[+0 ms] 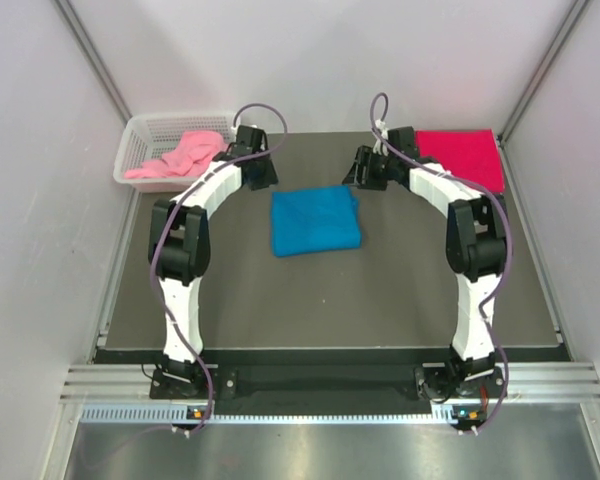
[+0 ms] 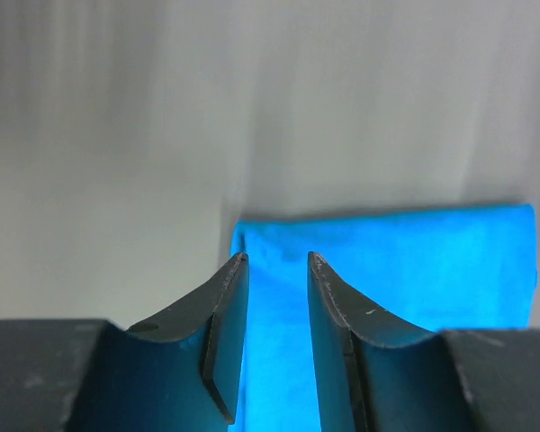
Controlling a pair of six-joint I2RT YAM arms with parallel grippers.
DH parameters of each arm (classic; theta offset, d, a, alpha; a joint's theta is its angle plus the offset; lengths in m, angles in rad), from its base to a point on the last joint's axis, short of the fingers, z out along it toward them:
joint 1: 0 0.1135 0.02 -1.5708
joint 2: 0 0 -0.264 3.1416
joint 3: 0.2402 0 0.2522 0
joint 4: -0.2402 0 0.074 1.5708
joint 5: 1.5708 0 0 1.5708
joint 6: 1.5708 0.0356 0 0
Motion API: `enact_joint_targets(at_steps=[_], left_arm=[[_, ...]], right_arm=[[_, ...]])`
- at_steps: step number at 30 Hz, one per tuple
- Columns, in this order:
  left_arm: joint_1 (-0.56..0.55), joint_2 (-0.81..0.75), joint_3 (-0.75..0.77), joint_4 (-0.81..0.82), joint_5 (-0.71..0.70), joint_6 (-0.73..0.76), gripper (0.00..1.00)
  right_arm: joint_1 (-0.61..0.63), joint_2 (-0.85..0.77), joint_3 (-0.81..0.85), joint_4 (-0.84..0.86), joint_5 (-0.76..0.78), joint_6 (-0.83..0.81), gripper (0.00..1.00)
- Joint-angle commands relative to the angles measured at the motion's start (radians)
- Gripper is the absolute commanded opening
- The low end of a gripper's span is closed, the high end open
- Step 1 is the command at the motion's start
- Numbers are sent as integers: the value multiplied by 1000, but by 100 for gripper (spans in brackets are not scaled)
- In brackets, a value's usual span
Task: Fold and stack the t-shirts
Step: Fold the tshirt
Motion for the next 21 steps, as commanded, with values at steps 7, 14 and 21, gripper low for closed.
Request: enact_joint_targets(at_steps=[7,14,21], left_arm=[[-25,-241,-262,90,238,13,35],[-37,-200,-371,136,301,-7,34],[-42,-121,-364,88,271,5,33]], right_arm=[[-10,-262,-247,-82,-153,-109,61],[-2,-245,-323,-65,-158,-128,61],[10,-200,-399,-16,-170,-131,45]])
